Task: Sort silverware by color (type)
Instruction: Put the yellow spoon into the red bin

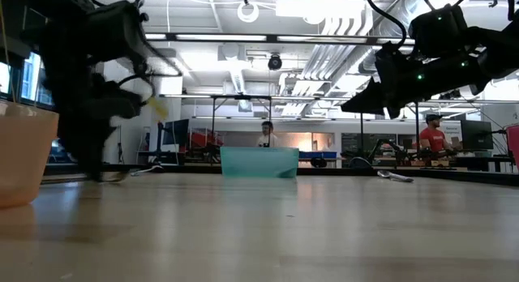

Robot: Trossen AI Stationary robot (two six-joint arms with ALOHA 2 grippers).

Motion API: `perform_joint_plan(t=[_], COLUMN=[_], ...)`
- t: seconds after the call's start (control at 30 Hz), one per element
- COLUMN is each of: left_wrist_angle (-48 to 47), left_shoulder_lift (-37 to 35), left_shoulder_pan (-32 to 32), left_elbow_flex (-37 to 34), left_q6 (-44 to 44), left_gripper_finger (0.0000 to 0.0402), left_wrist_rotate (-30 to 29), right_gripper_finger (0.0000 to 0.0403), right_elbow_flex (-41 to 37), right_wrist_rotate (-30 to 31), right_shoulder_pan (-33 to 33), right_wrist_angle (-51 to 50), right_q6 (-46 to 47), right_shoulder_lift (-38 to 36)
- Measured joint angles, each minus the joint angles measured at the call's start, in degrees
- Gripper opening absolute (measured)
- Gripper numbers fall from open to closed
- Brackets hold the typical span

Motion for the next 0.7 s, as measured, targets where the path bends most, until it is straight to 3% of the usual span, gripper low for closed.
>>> perform_joint_plan(t=[0.1, 0.23, 0.33, 0.47, 0.7], left_wrist_angle=[10.4, 33.81, 52.79, 71.36, 84.6], left_shoulder_lift=[-1.43, -2.16, -2.22, -1.81, -1.81], left_shoulder_pan=[0.07, 1.77, 4.75, 8.48, 12.11], left_elbow_flex=[-0.2, -5.99, -11.15, -15.27, -15.0], left_q6=[3.23, 10.14, 14.87, 21.12, 30.17], left_gripper_finger=[0.0004, 0.0003, 0.0002, 0.0001, 0.0001], left_wrist_rotate=[-4.49, -3.14, -1.52, 1.95, 8.47], right_gripper_finger=[0.0, 0.0001, 0.001, 0.0042, 0.0126], right_elbow_flex=[0.0, 0.02, 0.04, 2.15, 14.73], right_wrist_rotate=[-3.65, -5.71, -3.52, 1.5, 4.47], right_shoulder_pan=[-0.02, 2.41, 6.31, 12.44, 18.49], right_wrist_angle=[0.06, 1.6, 4.6, 6.85, 7.06], right_q6=[5.37, 10.79, 12.39, 13.59, 13.12], right_shoulder_lift=[0.0, 0.02, 0.54, 3.01, 14.94])
